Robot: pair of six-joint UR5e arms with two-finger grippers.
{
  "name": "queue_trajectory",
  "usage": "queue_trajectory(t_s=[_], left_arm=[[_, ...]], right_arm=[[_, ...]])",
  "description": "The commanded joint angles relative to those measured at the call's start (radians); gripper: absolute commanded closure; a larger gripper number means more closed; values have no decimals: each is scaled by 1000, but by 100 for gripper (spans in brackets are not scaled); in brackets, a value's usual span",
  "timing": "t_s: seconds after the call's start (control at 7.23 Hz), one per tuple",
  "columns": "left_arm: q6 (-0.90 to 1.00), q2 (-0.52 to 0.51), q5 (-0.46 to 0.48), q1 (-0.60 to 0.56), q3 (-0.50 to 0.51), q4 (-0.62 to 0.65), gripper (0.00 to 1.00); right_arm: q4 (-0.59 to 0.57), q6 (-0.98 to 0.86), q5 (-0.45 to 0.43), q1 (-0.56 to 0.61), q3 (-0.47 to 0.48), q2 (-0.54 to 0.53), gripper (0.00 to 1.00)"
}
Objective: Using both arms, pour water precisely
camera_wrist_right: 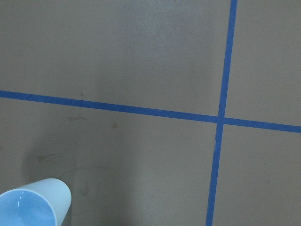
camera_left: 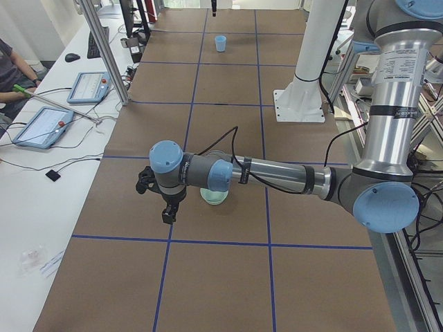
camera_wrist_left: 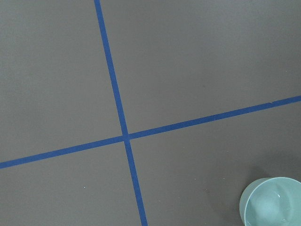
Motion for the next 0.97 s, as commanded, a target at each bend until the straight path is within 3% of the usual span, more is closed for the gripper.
queue_trajectory(t_s=[0.0,0.28,0.83], left_arm=[[8,-5,0,3,-9,-1,0],[-55,-45,-47,5,24,39,0],[-130,-1,-46,55,-5,-37,0]], right_arm=[[0,0,4,0,3,-2,1],[0,0,45,0,4,-6,1],[2,-11,46,-1,70,-17,1]])
